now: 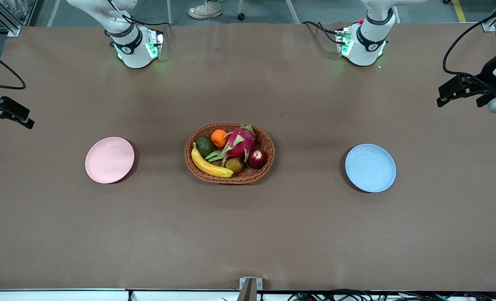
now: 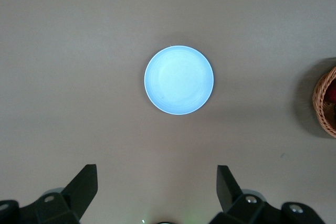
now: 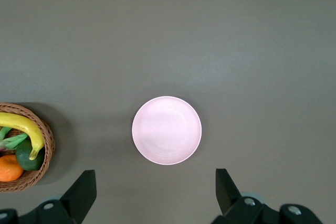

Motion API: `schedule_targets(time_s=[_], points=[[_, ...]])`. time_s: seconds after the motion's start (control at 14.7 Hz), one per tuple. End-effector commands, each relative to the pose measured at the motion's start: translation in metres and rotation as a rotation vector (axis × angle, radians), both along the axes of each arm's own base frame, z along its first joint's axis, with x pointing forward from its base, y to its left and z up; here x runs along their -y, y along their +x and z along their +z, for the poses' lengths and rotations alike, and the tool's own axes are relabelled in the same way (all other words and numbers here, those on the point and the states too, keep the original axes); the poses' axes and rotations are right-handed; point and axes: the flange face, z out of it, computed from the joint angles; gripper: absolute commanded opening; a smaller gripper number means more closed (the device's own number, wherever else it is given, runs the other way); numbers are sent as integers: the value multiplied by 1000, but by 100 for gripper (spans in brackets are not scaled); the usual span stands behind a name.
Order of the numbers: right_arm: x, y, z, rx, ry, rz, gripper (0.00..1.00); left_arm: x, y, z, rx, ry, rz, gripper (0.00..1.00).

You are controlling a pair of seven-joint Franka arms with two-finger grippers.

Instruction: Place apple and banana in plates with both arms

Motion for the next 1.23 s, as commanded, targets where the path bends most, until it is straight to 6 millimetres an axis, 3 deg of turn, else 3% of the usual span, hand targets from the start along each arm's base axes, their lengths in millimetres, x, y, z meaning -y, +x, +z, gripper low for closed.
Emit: schedule_targets(time_s=[0.0,0.27,0.48,0.61,0.68,0.75,0.82,0.95,1.09,1.16], points=[[-2,-6,7,8,-10,7,100,-1,-4,6,4,2,-7,100],[-2,-6,7,10,-10,7,100,-8,1,0,-7,2,4,100],[0,-2,9,26,19,-5,100,-7,24,-37,-64,-19,-1,100],[-6,16,-2,30,27,6,100,14,41,-67,-91,-23,-18,100],[-10,23,-14,15,30,10,100,35,47,-81,-95,-44,-49,100],[-17,36,-42,-32,33,25,100,44,57,-102,-110,-71,-46,100],[-30,44,-63,-71,21,47,100,52,65,-117,-114,-85,-44,100],[-49,44,-72,-96,21,72,100,91,74,-145,-102,-92,-93,100],[-83,44,-79,-109,22,102,100,126,78,-173,-116,-88,-68,100],[-95,48,-96,-137,25,113,100,141,77,-184,-121,-85,-39,100]])
